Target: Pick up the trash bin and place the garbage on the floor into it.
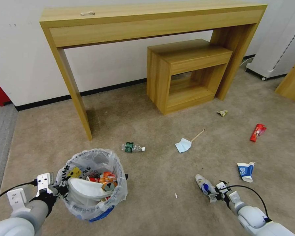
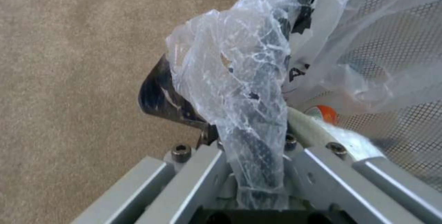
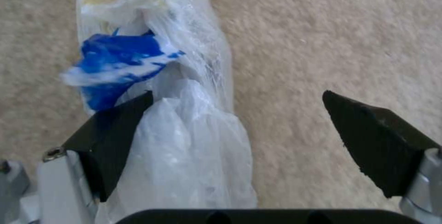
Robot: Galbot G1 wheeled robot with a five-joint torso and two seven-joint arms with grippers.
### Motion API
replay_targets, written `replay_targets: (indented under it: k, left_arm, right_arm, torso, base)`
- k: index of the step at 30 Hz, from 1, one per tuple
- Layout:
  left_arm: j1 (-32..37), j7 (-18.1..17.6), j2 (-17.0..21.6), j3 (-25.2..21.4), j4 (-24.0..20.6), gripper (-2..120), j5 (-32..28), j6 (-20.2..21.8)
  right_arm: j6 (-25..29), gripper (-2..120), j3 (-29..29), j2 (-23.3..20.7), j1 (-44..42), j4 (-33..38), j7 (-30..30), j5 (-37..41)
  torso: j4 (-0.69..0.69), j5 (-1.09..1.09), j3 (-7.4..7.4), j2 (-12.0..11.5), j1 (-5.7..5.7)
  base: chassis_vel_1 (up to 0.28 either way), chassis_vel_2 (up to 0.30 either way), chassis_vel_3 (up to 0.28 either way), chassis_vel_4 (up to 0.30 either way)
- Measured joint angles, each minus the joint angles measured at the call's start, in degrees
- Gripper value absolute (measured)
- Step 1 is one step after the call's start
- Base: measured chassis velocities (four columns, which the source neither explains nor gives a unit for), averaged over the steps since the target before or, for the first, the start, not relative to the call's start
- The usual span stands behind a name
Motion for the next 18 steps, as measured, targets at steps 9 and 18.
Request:
replay_targets:
  k: [9, 18]
  left_arm:
    - [-0.02, 0.29, -0.77, 0.35, 0.01, 1, 0.61, -0.23]
    - [-0.57, 0.30, -1.07, 0.51, 0.48, 1, 0.66, -0.24]
  right_arm:
    - [2.08, 95, -1.62, 0.86, -0.10, 0.11, -0.41, -1.61]
    - [2.98, 95, -1.79, 0.09, -1.67, 4.66, -2.09, 0.05]
  torso:
    - [-0.01, 0.00, 0.00, 0.00, 0.00]
    - [-0.01, -0.01, 0.00, 0.00, 0.00]
  base:
    - [0.000, 0.000, 0.000, 0.000]
    - [0.000, 0.000, 0.000, 0.000]
